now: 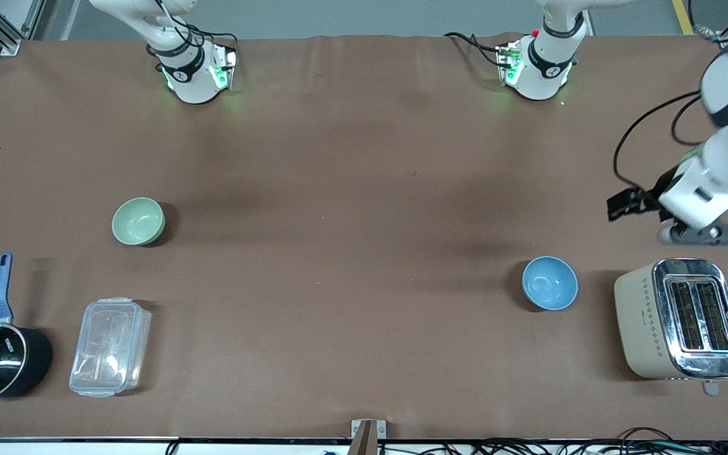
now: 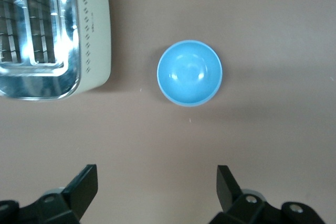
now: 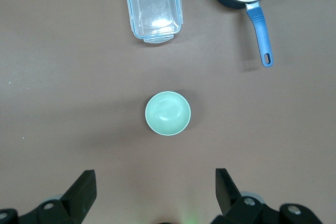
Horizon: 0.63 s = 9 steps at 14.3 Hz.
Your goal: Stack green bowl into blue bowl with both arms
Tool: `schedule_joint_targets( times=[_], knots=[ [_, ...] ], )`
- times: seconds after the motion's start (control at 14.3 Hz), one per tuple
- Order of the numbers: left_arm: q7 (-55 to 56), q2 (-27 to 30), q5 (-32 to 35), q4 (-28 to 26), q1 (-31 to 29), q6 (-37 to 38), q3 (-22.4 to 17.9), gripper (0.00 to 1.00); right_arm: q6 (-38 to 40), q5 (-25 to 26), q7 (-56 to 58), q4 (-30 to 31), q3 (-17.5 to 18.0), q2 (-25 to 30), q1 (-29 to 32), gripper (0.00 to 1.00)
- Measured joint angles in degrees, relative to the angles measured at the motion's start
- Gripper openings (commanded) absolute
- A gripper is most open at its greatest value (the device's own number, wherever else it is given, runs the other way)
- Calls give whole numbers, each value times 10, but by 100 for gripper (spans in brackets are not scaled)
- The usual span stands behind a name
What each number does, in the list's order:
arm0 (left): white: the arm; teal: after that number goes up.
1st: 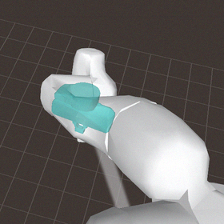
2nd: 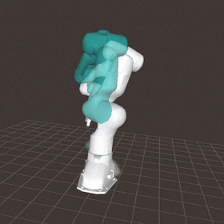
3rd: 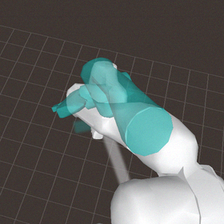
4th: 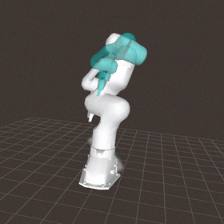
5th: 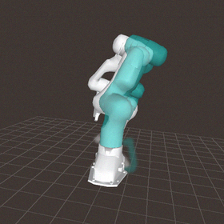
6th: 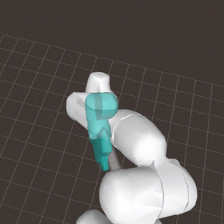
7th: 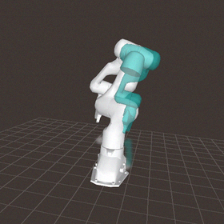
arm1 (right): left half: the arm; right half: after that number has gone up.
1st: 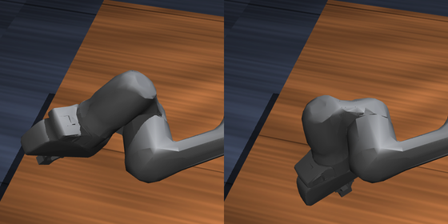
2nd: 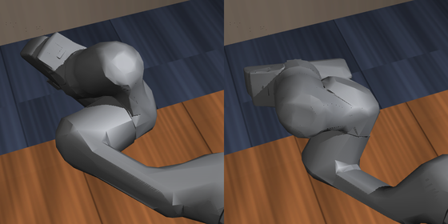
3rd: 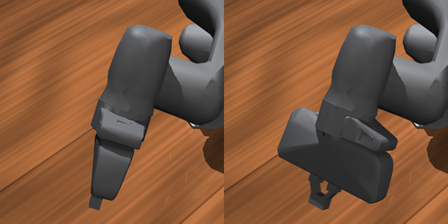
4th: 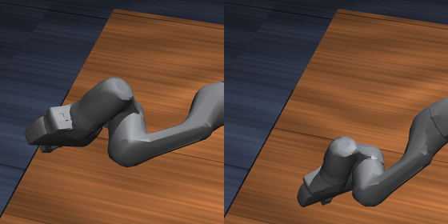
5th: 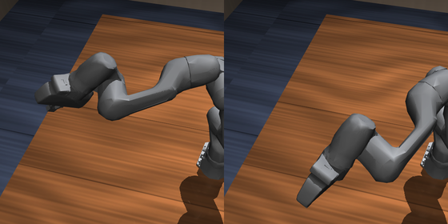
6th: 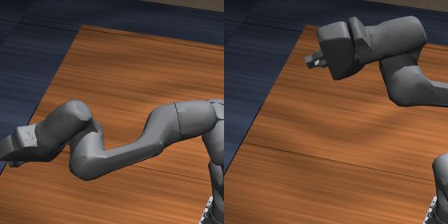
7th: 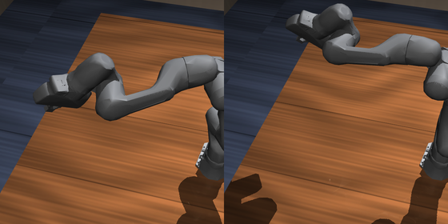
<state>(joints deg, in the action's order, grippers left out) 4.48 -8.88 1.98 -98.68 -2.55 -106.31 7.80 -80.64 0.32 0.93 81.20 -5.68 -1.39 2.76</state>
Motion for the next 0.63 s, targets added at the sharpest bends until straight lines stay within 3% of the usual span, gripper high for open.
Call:
schedule_joint_targets(
  times=[0.28, 0.63],
  knots=[
    [5, -53, 16, -69, -8, -137, 0, 100, -60, 0, 10, 57, -2, 1, 0, 100],
    [10, -130, 34, -79, -15, -229, -1, 100, -214, 0, 60, 203, -23, 1, 2, 100]
  ],
)
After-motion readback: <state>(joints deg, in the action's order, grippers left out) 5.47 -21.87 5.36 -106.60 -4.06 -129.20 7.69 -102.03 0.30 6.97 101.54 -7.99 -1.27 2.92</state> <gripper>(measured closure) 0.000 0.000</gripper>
